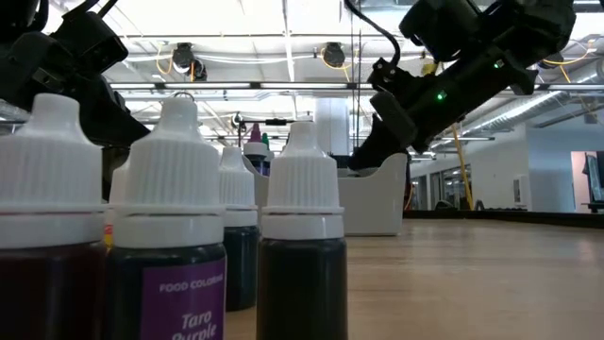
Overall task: Pick & Place food coloring
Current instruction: Put the small blue food coloring bottle into the gray bin, then put the small orange food coloring bottle into the gray bin
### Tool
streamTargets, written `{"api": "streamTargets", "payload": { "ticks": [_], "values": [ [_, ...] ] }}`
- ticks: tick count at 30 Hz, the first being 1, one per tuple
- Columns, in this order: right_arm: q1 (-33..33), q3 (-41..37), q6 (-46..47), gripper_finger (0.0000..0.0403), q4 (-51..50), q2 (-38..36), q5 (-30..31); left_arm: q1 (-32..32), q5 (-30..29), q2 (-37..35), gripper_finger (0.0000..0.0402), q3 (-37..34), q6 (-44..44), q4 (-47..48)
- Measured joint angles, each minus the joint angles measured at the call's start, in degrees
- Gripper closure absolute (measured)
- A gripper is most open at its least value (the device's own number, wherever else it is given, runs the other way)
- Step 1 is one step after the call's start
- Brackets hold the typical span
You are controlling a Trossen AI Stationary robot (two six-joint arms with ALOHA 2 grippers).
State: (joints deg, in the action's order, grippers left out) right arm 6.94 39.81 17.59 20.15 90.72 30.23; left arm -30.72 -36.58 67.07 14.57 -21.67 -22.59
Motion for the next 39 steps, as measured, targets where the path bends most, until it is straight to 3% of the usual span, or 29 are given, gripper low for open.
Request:
{"api": "streamTargets", "payload": {
  "ticks": [20,30,39],
  "values": [
    [-2.1,-2.2,-0.7,0.0357,3.7,0.0,-2.1,0.0,-0.1,0.0,0.038,0.0,0.2,0.0],
    [-2.1,-2.2,-0.4,0.0308,4.0,0.0,-3.9,0.0,-0.1,0.0,0.038,0.0,0.0,0.0],
    [-2.1,-2.3,-3.6,0.0314,4.6,-0.3,-3.5,0.0,-0.1,0.0,0.038,0.0,-0.3,0.0]
  ]
}}
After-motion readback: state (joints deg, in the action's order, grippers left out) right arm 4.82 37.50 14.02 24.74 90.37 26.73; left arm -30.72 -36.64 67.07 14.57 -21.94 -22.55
